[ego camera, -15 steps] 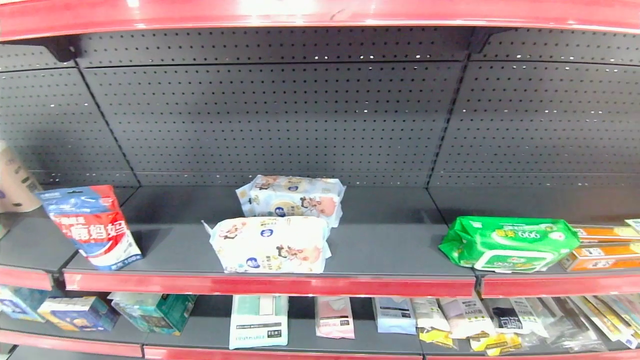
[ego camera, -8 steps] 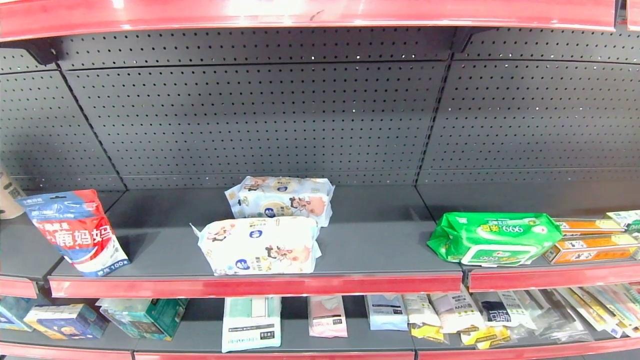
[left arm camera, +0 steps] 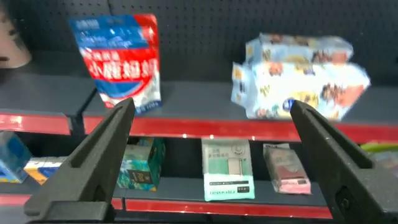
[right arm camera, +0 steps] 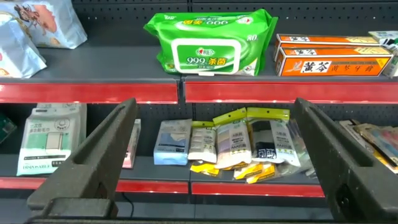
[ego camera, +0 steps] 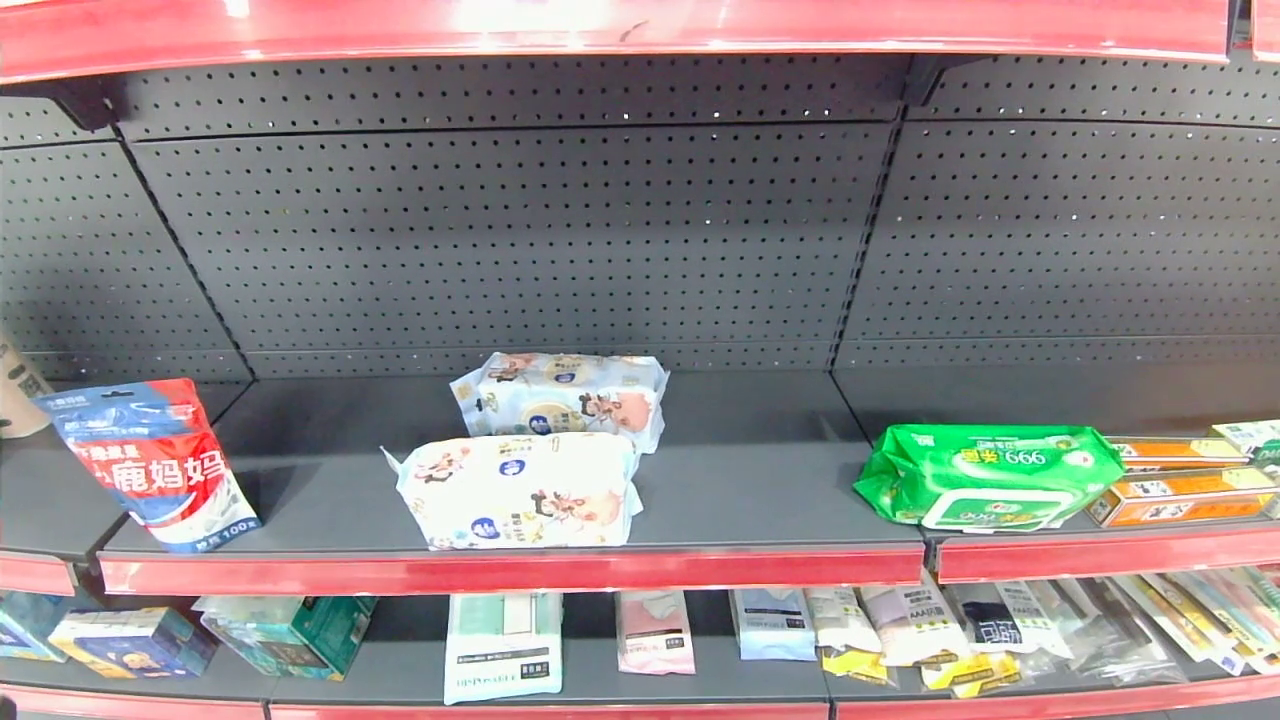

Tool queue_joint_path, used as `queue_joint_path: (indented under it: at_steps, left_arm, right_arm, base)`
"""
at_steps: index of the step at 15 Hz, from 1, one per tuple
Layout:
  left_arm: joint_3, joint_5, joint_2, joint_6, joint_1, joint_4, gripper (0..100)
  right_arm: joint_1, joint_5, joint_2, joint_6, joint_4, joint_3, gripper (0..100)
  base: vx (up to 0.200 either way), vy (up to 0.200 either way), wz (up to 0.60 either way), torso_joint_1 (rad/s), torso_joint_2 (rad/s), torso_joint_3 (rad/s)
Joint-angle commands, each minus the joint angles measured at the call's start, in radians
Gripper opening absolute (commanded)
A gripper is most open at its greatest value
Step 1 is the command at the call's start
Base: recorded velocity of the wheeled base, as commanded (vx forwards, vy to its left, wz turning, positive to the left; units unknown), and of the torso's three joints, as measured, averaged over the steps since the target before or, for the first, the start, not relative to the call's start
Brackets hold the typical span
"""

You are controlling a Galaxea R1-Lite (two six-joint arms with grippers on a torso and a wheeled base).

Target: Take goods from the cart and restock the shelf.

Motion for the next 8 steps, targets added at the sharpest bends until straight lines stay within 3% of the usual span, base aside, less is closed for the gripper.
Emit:
queue_joint_path:
  at_steps: [1, 8]
  left_arm:
    - [-0.232, 0.189, 0.622, 0.017, 0.033, 0.008, 100]
    - [-0.195, 0.183, 0.946, 0.011, 0.049, -0.210, 100]
  right_arm:
    - [0.000, 0.000, 0.001, 0.000, 0.001, 0.000, 100]
    - [0.000, 0.000, 0.001, 0.000, -0.001, 0.000, 100]
  base:
    - [0.000, 0.000, 0.00, 0.000, 0.00, 0.000]
    - [0.000, 0.000, 0.00, 0.000, 0.00, 0.000]
